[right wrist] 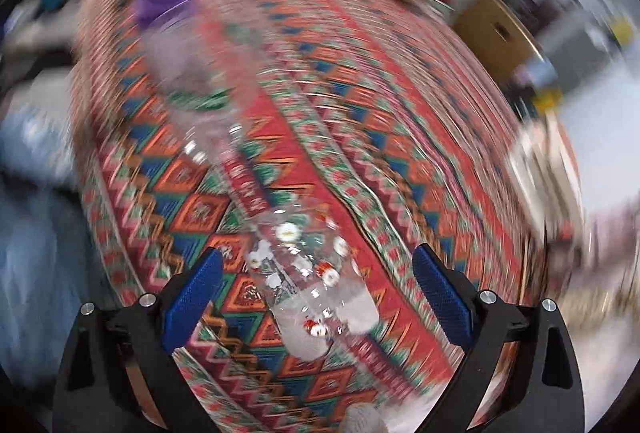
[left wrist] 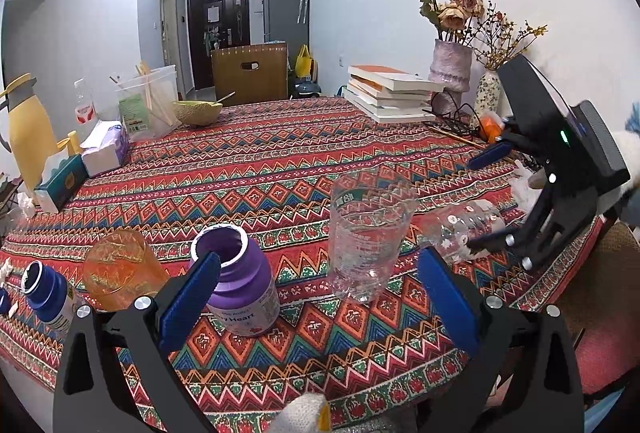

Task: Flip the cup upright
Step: 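Keep rotating the held cup with the right gripper until its rim faces up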

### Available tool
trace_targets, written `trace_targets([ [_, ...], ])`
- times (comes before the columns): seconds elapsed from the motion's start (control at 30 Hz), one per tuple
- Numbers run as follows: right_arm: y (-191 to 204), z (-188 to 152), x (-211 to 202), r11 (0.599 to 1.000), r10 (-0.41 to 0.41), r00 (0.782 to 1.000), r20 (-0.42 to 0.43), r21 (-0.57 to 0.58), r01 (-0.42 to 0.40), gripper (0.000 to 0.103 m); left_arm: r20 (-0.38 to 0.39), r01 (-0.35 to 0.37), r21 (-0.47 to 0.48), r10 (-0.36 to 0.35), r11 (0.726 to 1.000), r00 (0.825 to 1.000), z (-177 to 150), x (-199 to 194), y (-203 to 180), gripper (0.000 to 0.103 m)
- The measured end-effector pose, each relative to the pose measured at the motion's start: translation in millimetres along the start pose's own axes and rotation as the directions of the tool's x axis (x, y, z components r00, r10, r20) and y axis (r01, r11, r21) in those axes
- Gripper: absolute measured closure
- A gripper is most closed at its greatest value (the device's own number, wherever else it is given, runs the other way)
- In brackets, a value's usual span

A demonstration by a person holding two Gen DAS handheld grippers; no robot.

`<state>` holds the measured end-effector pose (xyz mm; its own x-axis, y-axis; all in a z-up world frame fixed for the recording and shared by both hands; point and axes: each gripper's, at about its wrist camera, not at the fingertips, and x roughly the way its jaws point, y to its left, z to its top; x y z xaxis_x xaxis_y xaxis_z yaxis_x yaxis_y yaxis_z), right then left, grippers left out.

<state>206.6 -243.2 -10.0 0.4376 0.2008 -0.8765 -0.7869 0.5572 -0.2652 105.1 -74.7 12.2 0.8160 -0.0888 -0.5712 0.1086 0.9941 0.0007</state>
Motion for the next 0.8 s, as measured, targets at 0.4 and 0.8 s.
trace_targets([
  [0.4,-25,-26,-14,0.454,0.106,0.994,-0.021,0.890,-0.030,0.011,0.011,0.049,0.004,-0.049,0.999,0.999,7,-15,22,0.007],
  [0.8,-40,-42,17,-0.089,0.122,0.986,-0.117,0.988,0.129,0.011,0.059,0.168,0.043,-0.171,0.985,0.984,21,-17,56,0.007],
])
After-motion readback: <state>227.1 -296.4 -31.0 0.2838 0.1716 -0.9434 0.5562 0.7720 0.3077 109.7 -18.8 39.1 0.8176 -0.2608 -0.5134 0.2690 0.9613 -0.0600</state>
